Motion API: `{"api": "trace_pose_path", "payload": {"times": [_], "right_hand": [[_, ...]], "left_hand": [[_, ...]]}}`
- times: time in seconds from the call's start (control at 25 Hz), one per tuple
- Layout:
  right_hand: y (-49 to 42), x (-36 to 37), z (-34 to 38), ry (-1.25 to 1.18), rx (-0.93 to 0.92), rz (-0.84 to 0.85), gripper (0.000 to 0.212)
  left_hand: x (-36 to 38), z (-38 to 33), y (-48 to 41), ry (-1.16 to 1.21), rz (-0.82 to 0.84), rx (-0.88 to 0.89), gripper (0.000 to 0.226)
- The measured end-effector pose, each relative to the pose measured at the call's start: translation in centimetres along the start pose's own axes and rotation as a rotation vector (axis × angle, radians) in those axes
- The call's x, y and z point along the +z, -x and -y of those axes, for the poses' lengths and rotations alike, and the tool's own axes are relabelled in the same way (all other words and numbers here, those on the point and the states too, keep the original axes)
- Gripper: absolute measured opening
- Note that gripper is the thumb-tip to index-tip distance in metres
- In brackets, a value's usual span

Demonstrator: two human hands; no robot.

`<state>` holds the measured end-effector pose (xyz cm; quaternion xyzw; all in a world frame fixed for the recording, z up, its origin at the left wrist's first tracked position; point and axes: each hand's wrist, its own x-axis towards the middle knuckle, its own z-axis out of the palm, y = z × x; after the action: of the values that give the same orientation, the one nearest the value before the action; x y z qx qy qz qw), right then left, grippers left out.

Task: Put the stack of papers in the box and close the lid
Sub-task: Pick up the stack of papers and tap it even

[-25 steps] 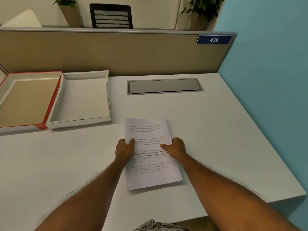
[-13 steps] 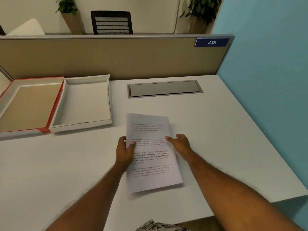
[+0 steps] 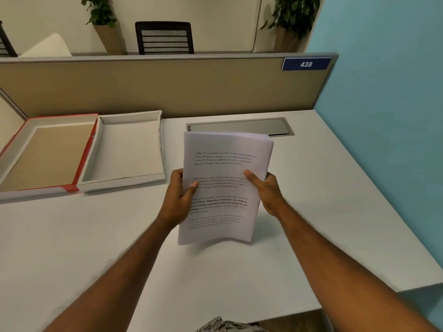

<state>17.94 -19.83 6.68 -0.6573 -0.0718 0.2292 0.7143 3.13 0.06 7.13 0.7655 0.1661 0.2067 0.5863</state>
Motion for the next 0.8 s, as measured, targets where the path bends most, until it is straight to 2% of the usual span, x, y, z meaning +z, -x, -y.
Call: {"api": "trace_pose_path", "payload": {"times": [0.16, 0.36, 0.48, 0.64, 0.72, 0.8], "right_hand": [[1.2, 1.9, 1.5, 0.125, -0.193, -0.054, 0.010], [2.3, 2.5, 1.8, 0.149, -0.278, -0.126, 0.041], [2.6, 2.5, 1.9, 0.201, -0.316, -0.127, 0.036], [3.4, 2.6, 2.8, 0.201, -0.451, -0.156, 0.036], [3.7, 3.1, 4.0, 0.137, -0.530, -0.189, 0.048], [3.7, 3.9, 5.5, 0.118, -0.585, -0.261, 0.070]], "left_hand": [[0.5, -0.6, 0.6, 0.011, -0.057, 0.129, 0.026], [1.1, 0.2, 2.2, -0.002, -0.112, 0.188, 0.032], [0.8, 0.2, 2.3, 0.040, -0.111, 0.167, 0.037], [-0.2, -2.6, 1.2, 0.126, -0.224, 0.168, 0.046], [-0.3, -4.6, 0.6, 0.125, -0.288, 0.202, 0.059], [0.1, -6.3, 0.1, 0.144, -0.374, 0.186, 0.072]]}}
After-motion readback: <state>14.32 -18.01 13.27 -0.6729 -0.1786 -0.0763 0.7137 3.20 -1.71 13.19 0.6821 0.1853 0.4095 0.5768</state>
